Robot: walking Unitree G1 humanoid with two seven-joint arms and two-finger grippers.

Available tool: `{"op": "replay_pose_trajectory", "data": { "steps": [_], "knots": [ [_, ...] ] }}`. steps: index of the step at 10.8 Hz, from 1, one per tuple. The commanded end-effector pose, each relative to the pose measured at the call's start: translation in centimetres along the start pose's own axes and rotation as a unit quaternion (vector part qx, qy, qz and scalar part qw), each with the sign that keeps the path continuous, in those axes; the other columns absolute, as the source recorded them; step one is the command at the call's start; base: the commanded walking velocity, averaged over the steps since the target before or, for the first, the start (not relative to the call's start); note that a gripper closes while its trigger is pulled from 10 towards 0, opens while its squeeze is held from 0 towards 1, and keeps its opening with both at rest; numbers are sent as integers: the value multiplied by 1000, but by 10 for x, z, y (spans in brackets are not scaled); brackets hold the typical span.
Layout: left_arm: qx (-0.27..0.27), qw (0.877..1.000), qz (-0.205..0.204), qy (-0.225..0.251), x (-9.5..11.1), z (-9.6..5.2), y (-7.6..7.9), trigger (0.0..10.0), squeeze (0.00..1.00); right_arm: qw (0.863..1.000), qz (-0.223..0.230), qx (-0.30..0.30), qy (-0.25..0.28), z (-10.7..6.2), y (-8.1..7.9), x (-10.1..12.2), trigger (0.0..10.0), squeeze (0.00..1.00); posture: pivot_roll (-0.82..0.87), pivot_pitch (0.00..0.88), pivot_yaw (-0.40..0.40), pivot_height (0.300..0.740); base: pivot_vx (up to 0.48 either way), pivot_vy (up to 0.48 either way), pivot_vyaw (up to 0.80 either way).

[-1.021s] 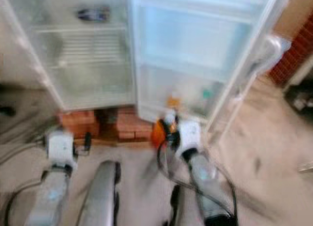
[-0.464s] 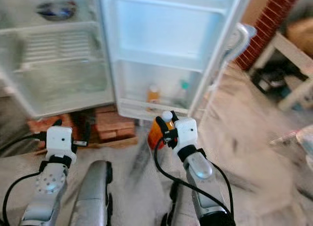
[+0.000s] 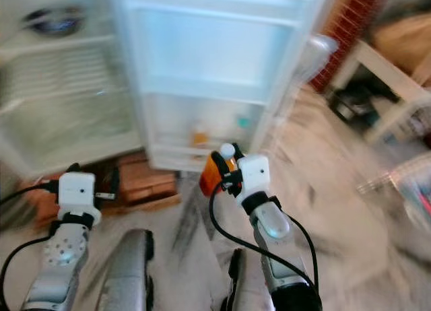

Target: Restocking fridge

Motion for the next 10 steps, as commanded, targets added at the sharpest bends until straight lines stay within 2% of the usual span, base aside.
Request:
{"op": "replay_pose_trajectory", "data": {
  "steps": [1,4,5,9,10],
  "knots": [
    [-11,1000,-1,4,2,1,6,10000,0,1000,-10,-3,16,1,4,8,10000,0,139,90,-72,590,289,0,0],
    [-12,1000,-1,5,3,2,7,10000,0,1000,-4,3,17,1,2,8,10000,0,139,86,-69,590,290,0,0],
    [-12,1000,-1,4,2,2,7,10000,0,1000,-15,12,16,1,0,8,10000,0,139,86,-69,590,281,0,0],
    [-13,1000,-1,2,2,2,8,10000,0,999,-13,29,21,0,-5,9,10000,0,136,87,-67,590,266,0,550],
    [-14,1000,0,1,1,2,8,10000,0,999,-10,26,23,0,-4,9,10000,0,136,86,-66,590,247,0,0]
  ]
}}
Point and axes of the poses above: a point about 5 cm out from each wrist's last joint towards the gripper, its own z axis pointing out of the wrist towards the gripper, its own x axis along the axis of the wrist's last joint, y = z × x, the point moved 2 cm from there along z, pointing out of the wrist towards the gripper, and after that the axes turned 7 degrees about z, right-handed, at the moved point
